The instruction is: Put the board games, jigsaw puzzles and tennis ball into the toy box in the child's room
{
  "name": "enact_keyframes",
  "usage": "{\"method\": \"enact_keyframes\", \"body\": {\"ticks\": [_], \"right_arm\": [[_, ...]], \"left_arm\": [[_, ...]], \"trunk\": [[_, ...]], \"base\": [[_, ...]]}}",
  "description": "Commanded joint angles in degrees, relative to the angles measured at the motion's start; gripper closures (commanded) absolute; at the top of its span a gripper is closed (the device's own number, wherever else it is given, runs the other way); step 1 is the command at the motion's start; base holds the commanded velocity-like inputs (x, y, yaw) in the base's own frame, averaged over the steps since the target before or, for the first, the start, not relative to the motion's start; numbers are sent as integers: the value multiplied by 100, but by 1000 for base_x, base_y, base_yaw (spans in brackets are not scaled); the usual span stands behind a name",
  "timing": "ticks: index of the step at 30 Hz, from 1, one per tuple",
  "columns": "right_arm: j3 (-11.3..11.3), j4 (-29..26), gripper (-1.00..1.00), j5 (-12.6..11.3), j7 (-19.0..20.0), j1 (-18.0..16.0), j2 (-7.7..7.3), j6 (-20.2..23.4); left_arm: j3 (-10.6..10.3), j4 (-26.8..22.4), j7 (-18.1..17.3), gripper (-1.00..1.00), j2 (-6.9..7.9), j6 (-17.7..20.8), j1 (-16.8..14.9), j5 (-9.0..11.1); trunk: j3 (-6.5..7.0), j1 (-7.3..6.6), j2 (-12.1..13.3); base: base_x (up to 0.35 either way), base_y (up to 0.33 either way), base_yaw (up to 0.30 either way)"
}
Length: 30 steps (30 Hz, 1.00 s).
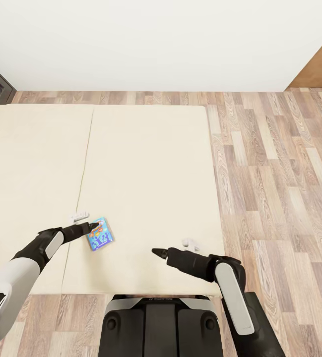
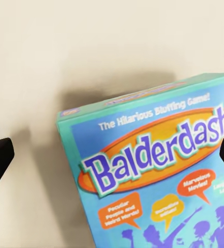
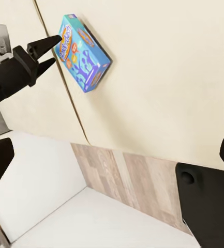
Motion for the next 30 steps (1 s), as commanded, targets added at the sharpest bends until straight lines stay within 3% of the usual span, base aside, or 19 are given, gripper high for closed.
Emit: {"method": "enact_keyframes", "body": {"ticks": [1, 6, 11, 19, 24, 27, 30], "right_arm": [[-7, -5, -100, -41, -43, -9, 4, 21], [-112, -5, -100, -78, -24, -43, -76, 21], [-241, -5, -100, -178, 33, -54, -308, 21], [-317, -5, -100, -518, 547, -59, -561, 21], [-373, -5, -100, -578, 1340, -53, -820, 21], [-430, -5, -100, -585, 1772, -46, -889, 21], [-516, -5, -100, -590, 2440, -25, -938, 21]], "left_arm": [[13, -6, -9, -100, 1, 69, -1, 38], [21, -22, -21, -100, 7, 257, -2, 46], [29, -49, -66, -100, 20, 448, -2, 63], [46, -66, -176, -100, 50, 518, -10, 84], [49, -69, -344, -100, 55, 525, -11, 80], [49, -72, -391, -100, 55, 526, -11, 80], [49, -72, -419, -100, 51, 526, -11, 80]], "trunk": [[-6, 3, -9], [-6, 3, -9], [-6, 3, -9], [-40, 3, -9], [-83, 3, -9], [-110, 3, -9], [-138, 3, -9]], "base": [[0, 0, 0], [0, 0, 0], [0, 0, 0], [0, 0, 0], [0, 0, 0], [0, 0, 0], [0, 0, 0]]}}
